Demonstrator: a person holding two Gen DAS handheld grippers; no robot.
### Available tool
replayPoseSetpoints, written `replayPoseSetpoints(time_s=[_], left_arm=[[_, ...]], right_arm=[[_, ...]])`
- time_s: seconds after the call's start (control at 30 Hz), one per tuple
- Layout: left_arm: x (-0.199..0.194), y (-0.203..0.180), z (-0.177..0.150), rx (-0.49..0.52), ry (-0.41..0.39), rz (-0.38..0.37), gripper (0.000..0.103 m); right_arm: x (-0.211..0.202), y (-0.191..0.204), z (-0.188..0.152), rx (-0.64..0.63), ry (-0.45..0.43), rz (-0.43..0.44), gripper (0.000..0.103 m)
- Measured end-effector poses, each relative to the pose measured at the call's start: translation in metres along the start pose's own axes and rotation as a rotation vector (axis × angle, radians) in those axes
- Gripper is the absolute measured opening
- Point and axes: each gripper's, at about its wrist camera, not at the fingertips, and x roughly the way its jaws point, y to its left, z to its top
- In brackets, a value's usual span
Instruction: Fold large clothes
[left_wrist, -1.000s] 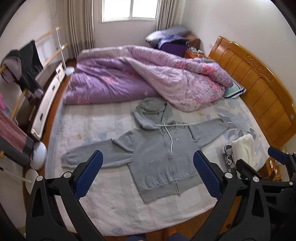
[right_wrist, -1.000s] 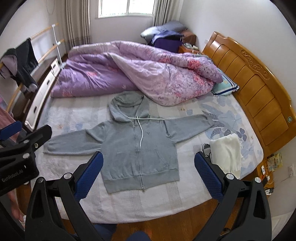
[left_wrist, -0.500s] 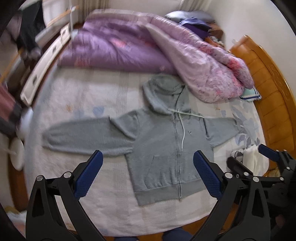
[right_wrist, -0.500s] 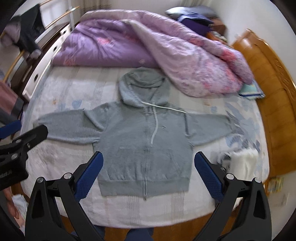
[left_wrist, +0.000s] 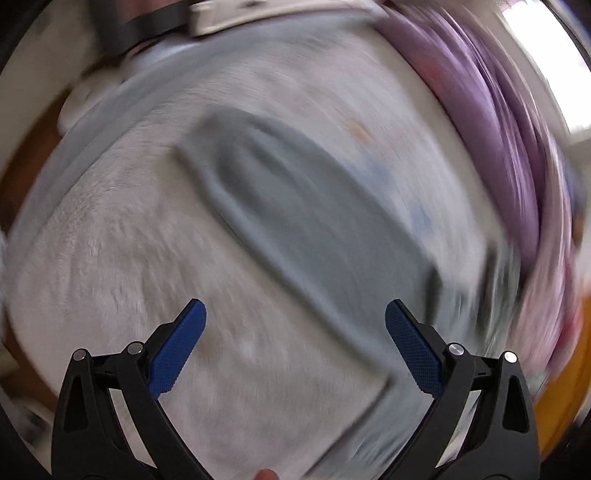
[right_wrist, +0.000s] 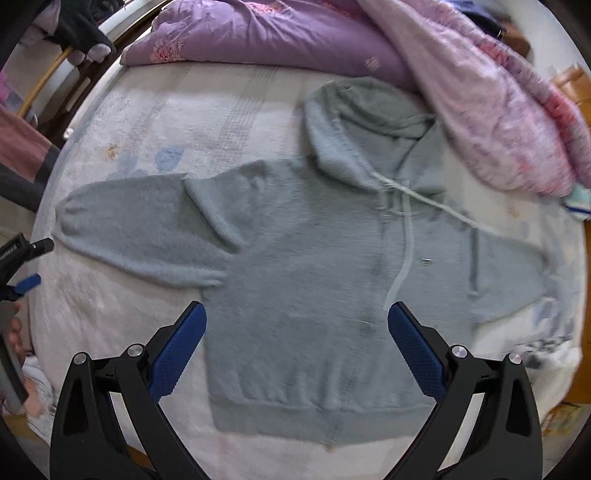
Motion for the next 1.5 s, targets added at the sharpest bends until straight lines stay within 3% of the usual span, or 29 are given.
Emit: replayPoseSetpoints(time_s=[0.13,0.23,0.27,0.33,0.4,0.47,0.5,0.57,0.7,0.73,0.8,0.9,1.0,1.1,1.27,1.37,1.5], left_arm=[[0.034,0.047,0.045,-0.121,-0.007,-0.007,0.097],[0.056,0.060,0.068,-0.112,-0.034,-0.005,0.096],[0.063,0.064,0.074,-0.111,-0.036,-0.027,0.093],[0.070,0.071,0.078,-0.139,-0.021,-0.034,0.076],[0.077,0.077,0.083,-0.168,-0.015,-0.053,0.069],[0.082,0.081,0.086,-0.172,-0.009,-0.027,0.061],[0.084,0.085,0.087,-0.190,-0.007,-0.031,0.058],[0.084,0.092,0.086,-0.210,-0.002,-0.037,0.053],[0.072,0.097,0.081,-0.138,-0.008,-0.060,0.020],[0.066,0.096,0.080,-0.123,-0.018,-0.065,0.016],[0.053,0.090,0.079,-0.089,-0.048,-0.074,0.016],[0.021,0.080,0.067,-0.054,-0.110,-0.101,0.015],[-0.019,0.054,0.052,-0.012,-0.193,-0.144,0.015],[-0.063,0.017,0.031,0.051,-0.277,-0.180,0.014],[-0.127,-0.081,-0.025,0.221,-0.394,-0.239,0.014],[-0.144,-0.142,-0.066,0.314,-0.429,-0.306,0.014],[-0.134,-0.249,-0.140,0.448,-0.403,-0.381,0.014]], right_arm=[[0.041,0.011,0.009,0.044,0.018,0.052,0.095],[0.067,0.016,0.018,0.101,0.022,0.093,0.095],[0.074,0.016,0.020,0.131,0.022,0.125,0.095],[0.090,0.013,0.024,0.210,0.031,0.200,0.095],[0.101,0.013,0.027,0.257,0.034,0.247,0.091],[0.115,0.015,0.032,0.283,0.048,0.293,0.067],[0.120,0.016,0.032,0.294,0.055,0.313,0.062],[0.138,0.019,0.035,0.314,0.086,0.332,0.034],[0.173,0.023,0.033,0.336,0.166,0.316,0.014],[0.181,0.024,0.031,0.333,0.183,0.298,0.008],[0.198,0.025,0.027,0.302,0.221,0.252,0.000],[0.208,0.026,0.031,0.296,0.234,0.250,0.000],[0.209,0.028,0.036,0.254,0.258,0.256,0.000],[0.205,0.018,0.039,0.276,0.275,0.348,0.000],[0.153,-0.033,0.031,0.276,0.157,0.466,0.006],[0.111,-0.096,0.014,0.284,0.081,0.469,0.006],[0.076,-0.205,-0.016,0.316,0.004,0.386,0.006]])
